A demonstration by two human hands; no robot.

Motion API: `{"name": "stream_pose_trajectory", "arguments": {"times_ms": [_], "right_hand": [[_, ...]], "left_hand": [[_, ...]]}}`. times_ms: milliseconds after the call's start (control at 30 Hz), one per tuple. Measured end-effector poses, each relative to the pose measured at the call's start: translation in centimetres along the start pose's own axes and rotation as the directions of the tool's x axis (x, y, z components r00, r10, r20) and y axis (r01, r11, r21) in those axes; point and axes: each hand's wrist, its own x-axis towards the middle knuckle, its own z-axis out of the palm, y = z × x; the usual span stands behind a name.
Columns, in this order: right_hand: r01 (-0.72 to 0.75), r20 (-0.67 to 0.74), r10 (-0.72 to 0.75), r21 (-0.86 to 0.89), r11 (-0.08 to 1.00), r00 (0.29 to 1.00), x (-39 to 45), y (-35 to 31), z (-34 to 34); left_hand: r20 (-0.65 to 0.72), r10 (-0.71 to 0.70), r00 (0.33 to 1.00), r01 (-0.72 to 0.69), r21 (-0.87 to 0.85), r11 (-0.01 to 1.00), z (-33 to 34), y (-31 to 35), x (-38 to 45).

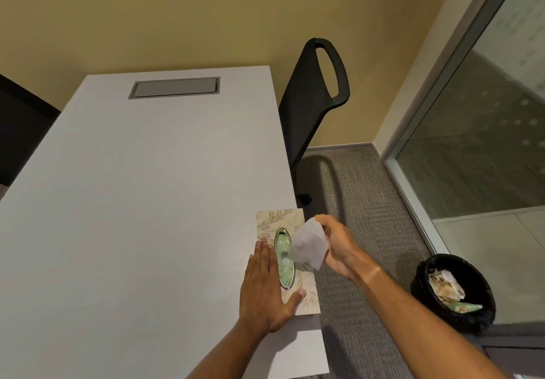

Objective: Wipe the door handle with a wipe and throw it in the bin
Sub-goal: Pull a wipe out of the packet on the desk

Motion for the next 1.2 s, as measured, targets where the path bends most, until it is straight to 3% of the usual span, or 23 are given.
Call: {"name": "stream_pose_trajectory", "arguments": {"times_ms": [167, 267, 367, 533, 967, 1100, 1200], "right_hand": [[-0.036, 0.062, 0.030, 0.092, 0.995, 0.998, 0.1, 0.3, 0.7], [0.069, 0.070, -0.060, -0.141, 0.988, 0.996, -0.4, 0.6, 0.2], [0.177, 0.120, -0.150, -0.266, 0.948, 0.981, -0.8, 1.0, -0.3], [0.308, 0.119, -0.287, -0.491, 0.815, 0.950, -1.7, 1.2, -0.2], [0.351, -0.009, -0.506, -0.710, 0.611, 0.863, -2.5, 3.2, -0.6], [0.335, -0.038, -0.520, -0.725, 0.602, 0.853, -3.6, 3.3, -1.1], [0.366, -0.046, -0.497, -0.619, 0.695, 0.867, -4.6, 3.3, -1.4]], "left_hand": [[-0.011, 0.012, 1.000, -0.012, -0.007, 1.000, 0.0, -0.1, 0.0], [-0.020, 0.012, 1.000, -0.012, -0.015, 1.000, 0.0, -0.1, 0.0], [-0.038, 0.025, 0.999, -0.026, -0.045, 0.999, 0.2, -0.2, 0.0], [-0.060, 0.030, 0.998, -0.034, -0.060, 0.998, 0.5, -0.2, 0.1], [-0.036, 0.022, 0.999, -0.024, -0.057, 0.998, 0.9, -0.5, 0.2], [-0.040, 0.034, 0.999, -0.036, -0.043, 0.998, 0.7, -0.4, 0.2], [-0.048, 0.047, 0.998, -0.050, -0.046, 0.998, 0.4, -0.3, 0.1]]}}
